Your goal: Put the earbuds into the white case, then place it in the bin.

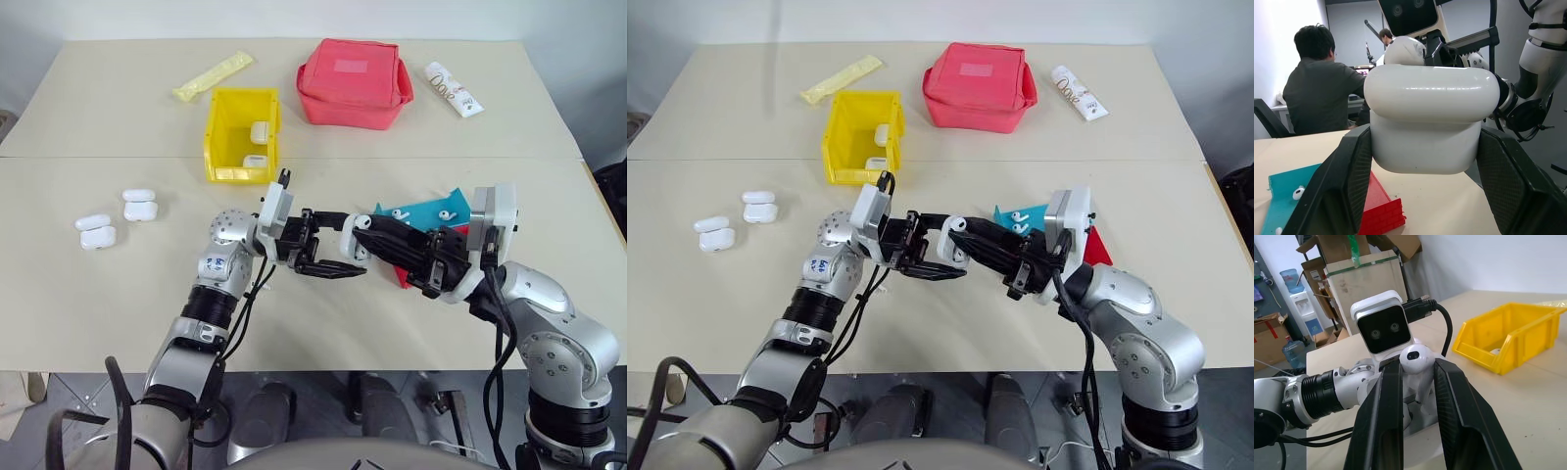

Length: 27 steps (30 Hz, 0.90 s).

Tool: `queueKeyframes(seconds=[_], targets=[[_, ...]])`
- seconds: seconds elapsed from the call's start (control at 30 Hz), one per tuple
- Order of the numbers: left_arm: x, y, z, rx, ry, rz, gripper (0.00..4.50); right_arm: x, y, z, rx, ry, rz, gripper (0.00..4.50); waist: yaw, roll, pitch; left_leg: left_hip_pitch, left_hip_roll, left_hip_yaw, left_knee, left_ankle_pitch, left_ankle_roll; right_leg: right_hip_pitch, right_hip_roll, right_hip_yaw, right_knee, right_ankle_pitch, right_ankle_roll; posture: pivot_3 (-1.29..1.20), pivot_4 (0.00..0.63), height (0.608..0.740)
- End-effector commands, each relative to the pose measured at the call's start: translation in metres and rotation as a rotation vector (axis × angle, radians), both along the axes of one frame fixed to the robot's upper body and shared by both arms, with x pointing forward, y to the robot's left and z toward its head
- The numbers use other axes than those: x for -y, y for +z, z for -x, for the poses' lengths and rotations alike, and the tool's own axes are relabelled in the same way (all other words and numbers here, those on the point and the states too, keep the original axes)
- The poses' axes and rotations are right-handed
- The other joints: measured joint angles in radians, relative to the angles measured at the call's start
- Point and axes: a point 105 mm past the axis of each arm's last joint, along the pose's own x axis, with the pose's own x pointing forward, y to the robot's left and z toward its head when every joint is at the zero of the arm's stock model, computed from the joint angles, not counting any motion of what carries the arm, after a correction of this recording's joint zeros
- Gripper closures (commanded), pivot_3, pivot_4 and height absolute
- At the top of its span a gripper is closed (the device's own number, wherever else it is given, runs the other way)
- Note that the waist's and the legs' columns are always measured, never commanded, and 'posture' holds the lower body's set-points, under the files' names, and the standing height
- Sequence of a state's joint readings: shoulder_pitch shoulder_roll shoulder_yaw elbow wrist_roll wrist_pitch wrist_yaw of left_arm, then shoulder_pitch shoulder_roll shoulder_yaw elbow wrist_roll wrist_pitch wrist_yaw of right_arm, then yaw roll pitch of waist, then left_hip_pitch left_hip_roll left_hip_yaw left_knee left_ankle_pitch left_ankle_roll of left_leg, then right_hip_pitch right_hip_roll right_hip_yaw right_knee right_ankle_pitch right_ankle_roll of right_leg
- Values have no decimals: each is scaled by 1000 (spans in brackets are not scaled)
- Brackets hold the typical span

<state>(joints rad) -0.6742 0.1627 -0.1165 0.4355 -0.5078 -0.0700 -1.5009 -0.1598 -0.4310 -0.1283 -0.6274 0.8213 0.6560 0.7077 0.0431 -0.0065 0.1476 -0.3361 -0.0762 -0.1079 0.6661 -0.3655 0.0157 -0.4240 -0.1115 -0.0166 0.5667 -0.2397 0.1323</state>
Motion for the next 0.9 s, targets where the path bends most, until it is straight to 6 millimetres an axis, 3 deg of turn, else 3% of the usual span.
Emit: queueKeyframes(seconds=[0.03, 0.33, 0.6, 0.9], targets=[[0, 16, 11, 80, -81, 42, 1721, 0, -3, -1, 11, 4, 9, 3981, -1, 0, 0, 0, 0, 0, 0, 0, 0, 0, 0, 0, 0, 0, 0, 0, 150, 740], [2, 20, 14, 102, -86, 63, 1721, 7, -22, -5, -29, -17, 55, 3981, 0, 0, 0, 0, 0, 0, 0, 0, 0, 0, 0, 0, 0, 0, 0, 0, 150, 740], [2, 23, 11, 113, -57, 85, 1721, 6, -43, 4, -73, 33, 157, 3981, 1, 0, 0, 0, 0, 0, 0, 0, 0, 0, 0, 0, 0, 0, 0, 0, 150, 740], [2, 22, 9, 107, -43, 89, 1721, 6, -50, 10, -111, 62, 188, 3981, 3, 0, 0, 0, 0, 0, 0, 0, 0, 0, 0, 0, 0, 0, 0, 0, 150, 740]])
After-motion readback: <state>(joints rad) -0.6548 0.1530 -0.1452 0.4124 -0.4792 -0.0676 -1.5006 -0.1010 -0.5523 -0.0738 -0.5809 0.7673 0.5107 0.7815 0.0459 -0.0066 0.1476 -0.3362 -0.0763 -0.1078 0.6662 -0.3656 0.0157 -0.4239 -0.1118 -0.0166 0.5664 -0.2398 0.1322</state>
